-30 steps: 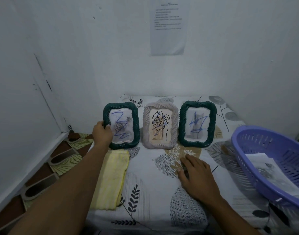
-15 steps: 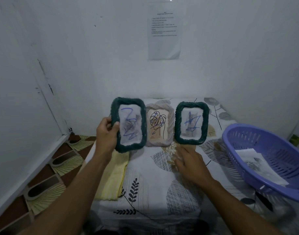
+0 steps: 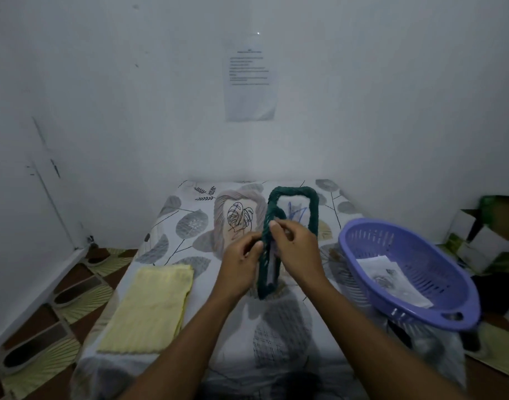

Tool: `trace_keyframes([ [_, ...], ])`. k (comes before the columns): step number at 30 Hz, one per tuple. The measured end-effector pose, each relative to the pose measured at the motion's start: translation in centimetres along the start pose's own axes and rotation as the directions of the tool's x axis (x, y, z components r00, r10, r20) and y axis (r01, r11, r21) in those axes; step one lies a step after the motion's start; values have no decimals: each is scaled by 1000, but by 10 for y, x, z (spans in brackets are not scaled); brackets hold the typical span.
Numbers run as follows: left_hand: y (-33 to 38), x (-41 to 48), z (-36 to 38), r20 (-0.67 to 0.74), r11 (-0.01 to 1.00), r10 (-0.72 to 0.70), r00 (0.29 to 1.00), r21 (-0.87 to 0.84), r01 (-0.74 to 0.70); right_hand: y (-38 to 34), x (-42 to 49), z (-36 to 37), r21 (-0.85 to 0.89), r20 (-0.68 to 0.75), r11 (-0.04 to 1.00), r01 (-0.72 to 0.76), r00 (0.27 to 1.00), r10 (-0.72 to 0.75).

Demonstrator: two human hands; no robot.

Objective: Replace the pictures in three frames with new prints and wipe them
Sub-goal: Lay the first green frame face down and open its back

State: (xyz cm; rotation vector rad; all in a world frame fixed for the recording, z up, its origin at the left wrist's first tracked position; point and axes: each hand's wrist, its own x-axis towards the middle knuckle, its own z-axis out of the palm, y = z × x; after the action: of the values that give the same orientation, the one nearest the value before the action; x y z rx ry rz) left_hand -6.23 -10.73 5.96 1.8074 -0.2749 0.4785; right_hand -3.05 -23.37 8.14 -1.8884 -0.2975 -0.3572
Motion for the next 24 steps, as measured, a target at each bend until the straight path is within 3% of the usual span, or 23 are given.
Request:
trace_keyframes([
  [4,0,3,4,83,994,-10,996,105,1,1,6,-11,-20,-31,996,-90,996,89],
  [6,0,3,2,-6,987,-5,1000,158,6,5,10,-16,-6,-26,992,-130,991,130],
  [8,-2,5,-4,-141,979,-22,990,199,50,10,10,-22,112,-20,974,-198,979,201],
  [10,-9,8,-11,-182,968,-98,979,212,136,15,11,-28,258,4,923,-286,956,294],
  [13,-22,12,-18,-60,941,-274,960,189,280,21,10,-33,369,80,855,-366,928,363],
  [17,-27,8,-18,79,941,-337,938,68,333,34,8,-28,346,132,852,-394,919,372],
  [21,-38,5,-16,-6,943,-332,943,-7,332,53,6,-24,205,97,903,-378,926,366],
  [24,-46,5,-13,-32,961,-275,961,26,276,56,3,-18,155,108,928,-338,940,324],
])
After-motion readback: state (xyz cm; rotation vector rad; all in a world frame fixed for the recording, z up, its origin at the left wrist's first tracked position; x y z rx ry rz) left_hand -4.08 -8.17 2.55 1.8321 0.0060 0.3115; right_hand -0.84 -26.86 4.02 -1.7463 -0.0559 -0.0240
